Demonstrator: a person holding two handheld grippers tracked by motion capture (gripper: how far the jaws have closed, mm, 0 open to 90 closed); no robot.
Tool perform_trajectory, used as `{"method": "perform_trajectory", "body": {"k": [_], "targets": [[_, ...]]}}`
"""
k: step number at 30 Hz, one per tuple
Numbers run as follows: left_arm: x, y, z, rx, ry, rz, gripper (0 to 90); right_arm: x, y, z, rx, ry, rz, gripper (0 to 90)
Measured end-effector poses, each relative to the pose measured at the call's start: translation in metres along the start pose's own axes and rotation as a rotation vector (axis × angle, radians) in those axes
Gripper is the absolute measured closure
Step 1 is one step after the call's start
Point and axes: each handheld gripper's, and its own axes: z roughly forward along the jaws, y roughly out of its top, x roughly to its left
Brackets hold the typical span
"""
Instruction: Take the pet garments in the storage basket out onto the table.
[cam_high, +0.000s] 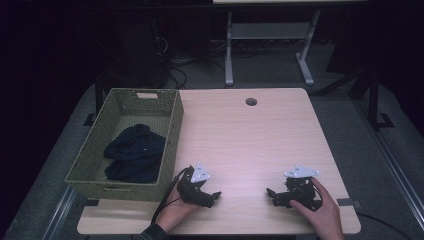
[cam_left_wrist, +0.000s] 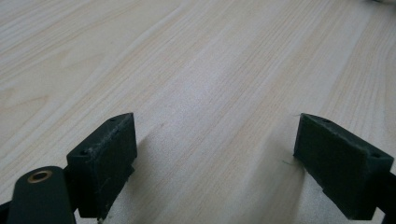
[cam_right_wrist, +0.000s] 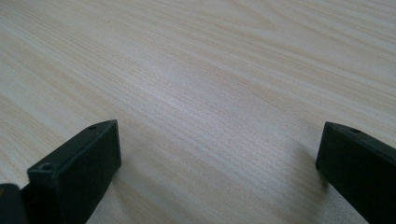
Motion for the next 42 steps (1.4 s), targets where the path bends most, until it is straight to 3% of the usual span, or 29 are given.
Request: {"method": "perform_trajectory", "body": {"k": [18,42], "targets": [[0.001,0.015,0.002,0.069,-0.02,-0.007,13.0,0.0,0.001,0.001,0.002,0.002,0.005,0.0],[0.007,0.033,-0.02,0.033,-0.027,-0.034,13.2,0.0,0.001,0.001,0.001,0.002,0.004,0.0]]}}
